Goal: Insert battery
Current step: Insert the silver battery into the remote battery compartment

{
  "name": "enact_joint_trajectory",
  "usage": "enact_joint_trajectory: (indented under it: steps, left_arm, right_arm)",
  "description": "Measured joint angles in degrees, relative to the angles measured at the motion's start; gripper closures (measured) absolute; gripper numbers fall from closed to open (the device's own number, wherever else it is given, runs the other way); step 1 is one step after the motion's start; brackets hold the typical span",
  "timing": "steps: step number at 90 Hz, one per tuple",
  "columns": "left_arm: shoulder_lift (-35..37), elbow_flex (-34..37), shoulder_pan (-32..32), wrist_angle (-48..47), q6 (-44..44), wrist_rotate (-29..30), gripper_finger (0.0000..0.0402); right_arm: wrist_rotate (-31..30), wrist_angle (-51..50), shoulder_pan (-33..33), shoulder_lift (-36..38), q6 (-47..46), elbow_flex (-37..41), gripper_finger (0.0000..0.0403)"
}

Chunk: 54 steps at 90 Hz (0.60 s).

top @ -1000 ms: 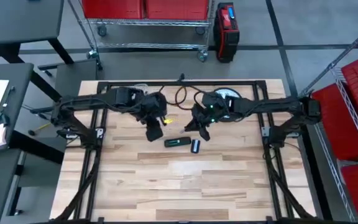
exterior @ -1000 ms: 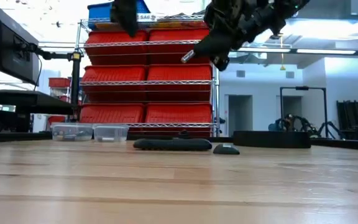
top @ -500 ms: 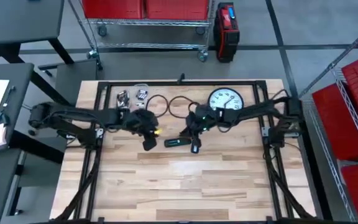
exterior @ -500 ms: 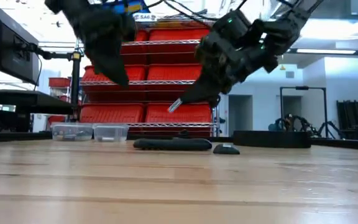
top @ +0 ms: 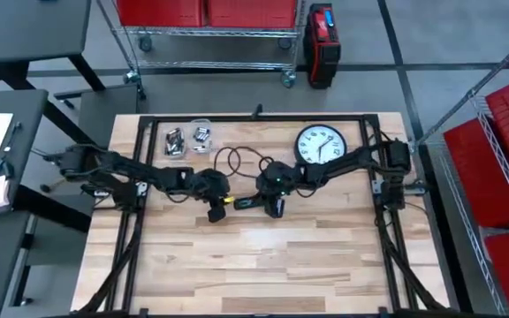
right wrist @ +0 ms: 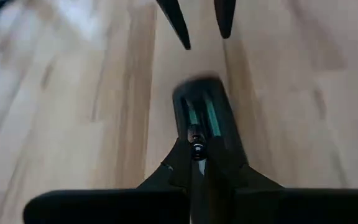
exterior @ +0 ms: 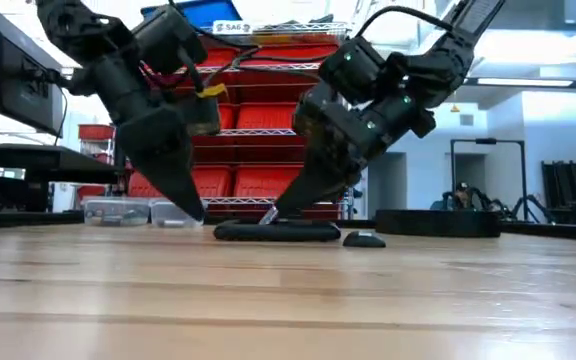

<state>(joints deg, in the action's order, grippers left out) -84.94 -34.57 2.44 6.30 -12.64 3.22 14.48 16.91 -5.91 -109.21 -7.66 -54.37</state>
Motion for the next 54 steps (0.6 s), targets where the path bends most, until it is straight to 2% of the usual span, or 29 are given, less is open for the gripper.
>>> enact_joint_trajectory:
  steps: [25, 54]
  left_arm:
    - [-5.0, -0.3, -0.6, 7.2, -1.8, -2.3, 0.0277]
    - [-2.3, -0.2, -0.3, 4.1, 0.1, -2.6, 0.0277]
  right_arm:
    - [-1.3, 0.0, 0.0, 0.1, 0.2, 0.0, 0.0396]
    - [-1.0, -0.2, 2.0, 0.1, 0.9, 0.0, 0.0396]
